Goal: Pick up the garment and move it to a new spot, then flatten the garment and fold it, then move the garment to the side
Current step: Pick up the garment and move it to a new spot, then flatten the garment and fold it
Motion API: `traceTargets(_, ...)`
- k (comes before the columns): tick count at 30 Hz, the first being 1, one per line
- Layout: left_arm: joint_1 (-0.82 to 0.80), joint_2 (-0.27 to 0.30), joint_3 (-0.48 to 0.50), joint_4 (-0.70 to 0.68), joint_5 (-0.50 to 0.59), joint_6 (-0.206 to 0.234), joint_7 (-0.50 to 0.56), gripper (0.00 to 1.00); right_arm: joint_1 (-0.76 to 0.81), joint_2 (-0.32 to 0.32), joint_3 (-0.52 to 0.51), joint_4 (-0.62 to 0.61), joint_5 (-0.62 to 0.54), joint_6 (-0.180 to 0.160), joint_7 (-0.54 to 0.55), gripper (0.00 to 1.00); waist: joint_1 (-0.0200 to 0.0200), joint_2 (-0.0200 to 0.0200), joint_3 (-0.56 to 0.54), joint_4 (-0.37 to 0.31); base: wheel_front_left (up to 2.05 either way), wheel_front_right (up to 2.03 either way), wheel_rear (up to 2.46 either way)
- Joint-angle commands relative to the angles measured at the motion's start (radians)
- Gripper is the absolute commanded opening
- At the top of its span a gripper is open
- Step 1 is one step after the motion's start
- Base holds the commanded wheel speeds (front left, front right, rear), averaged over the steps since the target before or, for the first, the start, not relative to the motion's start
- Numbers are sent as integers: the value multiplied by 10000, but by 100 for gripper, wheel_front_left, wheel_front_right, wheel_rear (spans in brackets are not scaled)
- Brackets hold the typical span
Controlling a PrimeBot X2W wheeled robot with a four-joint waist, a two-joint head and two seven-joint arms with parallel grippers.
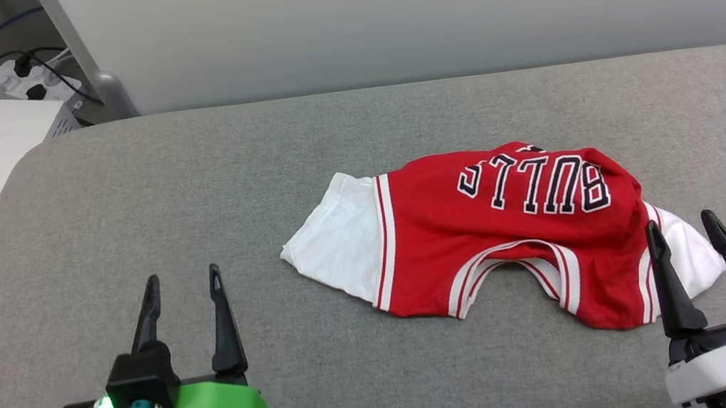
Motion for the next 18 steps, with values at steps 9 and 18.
traceTargets(9,864,-1007,595,522,1126,-1273,-56,100,509,34,53,504,238,-9,-49,100,1,0,-124,-17,0,0,0)
traceTargets(18,807,-1481,1280,994,1675,-1849,-57,100,507,51,108,662,227,-9,-49,100,1,0,-75,-82,0,0,0)
